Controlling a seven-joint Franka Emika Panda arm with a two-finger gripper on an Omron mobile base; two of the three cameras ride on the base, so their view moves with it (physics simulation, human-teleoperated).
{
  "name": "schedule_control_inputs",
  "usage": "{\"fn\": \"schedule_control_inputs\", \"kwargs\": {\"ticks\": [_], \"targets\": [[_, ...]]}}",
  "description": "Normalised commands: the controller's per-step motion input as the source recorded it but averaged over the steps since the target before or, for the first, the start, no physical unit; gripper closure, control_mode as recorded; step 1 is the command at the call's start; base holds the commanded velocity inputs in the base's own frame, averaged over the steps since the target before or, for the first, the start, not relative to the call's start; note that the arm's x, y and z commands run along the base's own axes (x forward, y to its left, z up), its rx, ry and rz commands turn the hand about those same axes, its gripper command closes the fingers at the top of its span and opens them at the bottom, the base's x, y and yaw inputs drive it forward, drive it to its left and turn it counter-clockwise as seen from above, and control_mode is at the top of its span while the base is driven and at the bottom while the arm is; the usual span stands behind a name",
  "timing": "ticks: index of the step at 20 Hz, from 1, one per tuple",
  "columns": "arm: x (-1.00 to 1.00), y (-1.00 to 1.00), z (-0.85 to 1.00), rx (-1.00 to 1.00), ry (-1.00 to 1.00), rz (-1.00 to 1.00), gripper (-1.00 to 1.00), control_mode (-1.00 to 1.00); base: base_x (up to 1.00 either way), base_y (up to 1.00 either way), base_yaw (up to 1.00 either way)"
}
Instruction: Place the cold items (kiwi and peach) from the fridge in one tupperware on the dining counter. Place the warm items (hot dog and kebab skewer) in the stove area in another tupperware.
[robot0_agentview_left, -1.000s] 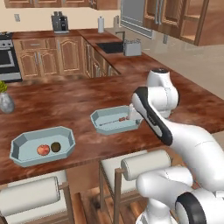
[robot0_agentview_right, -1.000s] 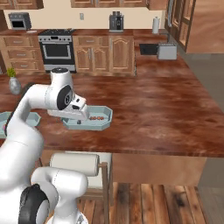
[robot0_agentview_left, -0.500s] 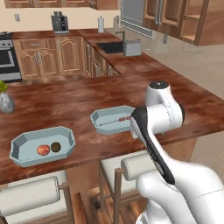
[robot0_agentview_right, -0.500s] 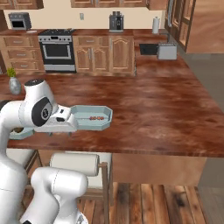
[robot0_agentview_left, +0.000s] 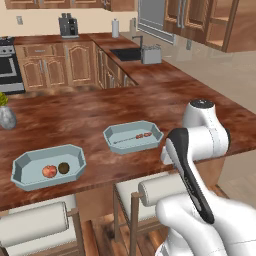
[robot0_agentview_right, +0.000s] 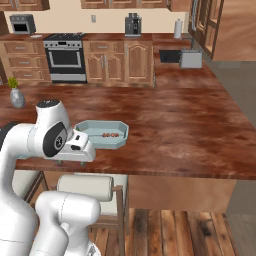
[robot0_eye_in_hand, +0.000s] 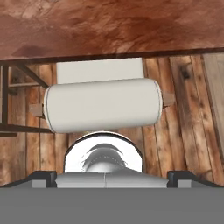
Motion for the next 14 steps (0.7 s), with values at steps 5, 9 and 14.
{"fn": "schedule_control_inputs", "kwargs": {"ticks": [5, 9, 14], "targets": [[-0.03, 0.0, 0.0, 0.0, 0.0, 0.0, -1.0, 1.0, -0.08, 0.0, 0.0], [0.0, 0.0, 0.0, 0.0, 0.0, 0.0, -1.0, 1.0, -0.66, 0.46, -0.01], [0.0, 0.0, 0.0, 0.0, 0.0, 0.0, -1.0, 1.0, -0.56, 1.0, -0.01]]}}
